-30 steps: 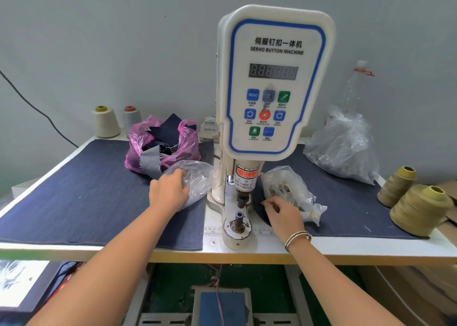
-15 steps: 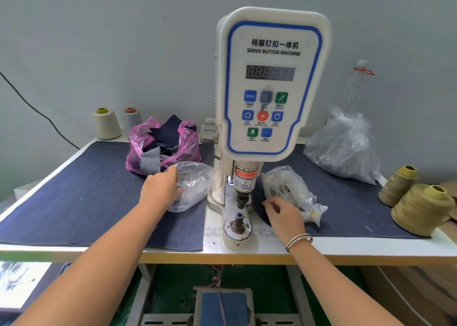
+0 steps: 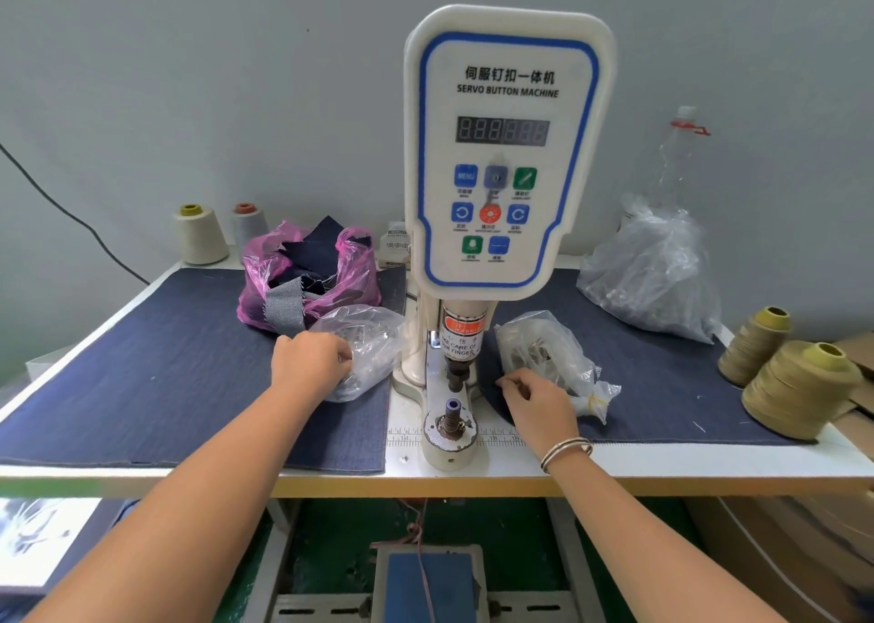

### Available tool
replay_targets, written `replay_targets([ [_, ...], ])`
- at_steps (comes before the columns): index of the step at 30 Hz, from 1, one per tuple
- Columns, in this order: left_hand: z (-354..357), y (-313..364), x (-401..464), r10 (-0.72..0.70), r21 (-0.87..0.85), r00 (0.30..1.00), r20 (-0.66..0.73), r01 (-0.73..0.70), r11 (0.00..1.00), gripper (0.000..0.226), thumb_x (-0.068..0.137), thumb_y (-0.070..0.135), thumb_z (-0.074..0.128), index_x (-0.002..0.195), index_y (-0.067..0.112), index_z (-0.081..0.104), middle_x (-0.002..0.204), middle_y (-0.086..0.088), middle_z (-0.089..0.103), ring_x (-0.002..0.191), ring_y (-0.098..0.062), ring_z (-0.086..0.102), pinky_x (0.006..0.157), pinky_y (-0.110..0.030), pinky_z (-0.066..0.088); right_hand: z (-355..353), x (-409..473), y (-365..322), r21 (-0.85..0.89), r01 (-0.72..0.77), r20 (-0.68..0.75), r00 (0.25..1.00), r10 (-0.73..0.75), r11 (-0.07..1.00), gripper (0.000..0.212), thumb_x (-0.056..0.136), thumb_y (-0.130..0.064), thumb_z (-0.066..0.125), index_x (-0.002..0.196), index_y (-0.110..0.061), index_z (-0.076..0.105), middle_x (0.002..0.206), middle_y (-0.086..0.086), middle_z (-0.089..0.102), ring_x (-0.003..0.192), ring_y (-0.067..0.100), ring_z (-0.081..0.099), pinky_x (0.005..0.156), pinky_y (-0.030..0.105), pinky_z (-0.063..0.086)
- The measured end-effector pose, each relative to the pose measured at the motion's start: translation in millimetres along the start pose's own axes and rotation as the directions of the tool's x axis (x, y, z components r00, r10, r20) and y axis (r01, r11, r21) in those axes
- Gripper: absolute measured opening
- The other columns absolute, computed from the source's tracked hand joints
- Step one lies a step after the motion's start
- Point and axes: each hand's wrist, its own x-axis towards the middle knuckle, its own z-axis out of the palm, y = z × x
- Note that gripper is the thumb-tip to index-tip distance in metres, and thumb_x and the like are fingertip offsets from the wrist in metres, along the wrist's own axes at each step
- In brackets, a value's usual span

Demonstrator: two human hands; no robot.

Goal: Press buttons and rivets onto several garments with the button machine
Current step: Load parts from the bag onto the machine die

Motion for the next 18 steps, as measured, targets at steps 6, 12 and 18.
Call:
replay_targets([
  [6,-5,3,-2,0.057,0.142,0.998,-0.018,-0.054,0.988,0.025,0.088,0.015,0.043,0.087,0.027,0.065,0.082,0.005,0.066,0.081,-0.018,0.056,0.073,-0.029,0.028,-1,0,-1,0.011,0.004,-0.003,1.0,-0.004,1.0,0.018,0.095,-0.032,0.052,0.098,-0.025,0.068,0.076,-0.011,0.06,0.066,-0.003,0.049,0.054,0.013,0.03],
  [12,-6,0,-2,0.078,0.09,0.996,-0.038,-0.074,0.993,0.022,0.09,0.019,0.047,0.091,0.019,0.068,0.086,-0.001,0.068,0.086,-0.024,0.06,0.067,-0.029,0.033,-1,0,-1,0.009,0.008,-0.006,1.0,-0.007,1.0,0.018,0.095,-0.031,0.052,0.099,-0.025,0.068,0.073,-0.013,0.058,0.066,-0.003,0.049,0.054,0.013,0.03],
  [18,-2,-15,-7,0.095,-0.28,0.985,-0.144,-0.133,0.951,0.008,0.087,0.015,0.065,0.086,0.014,0.073,0.09,-0.001,0.068,0.091,-0.023,0.055,0.076,-0.036,0.046,-1,0,-2,0.006,0.008,-0.008,1.0,-0.008,1.0,0.018,0.095,-0.032,0.052,0.099,-0.025,0.068,0.073,-0.013,0.058,0.065,-0.004,0.049,0.053,0.013,0.029],
])
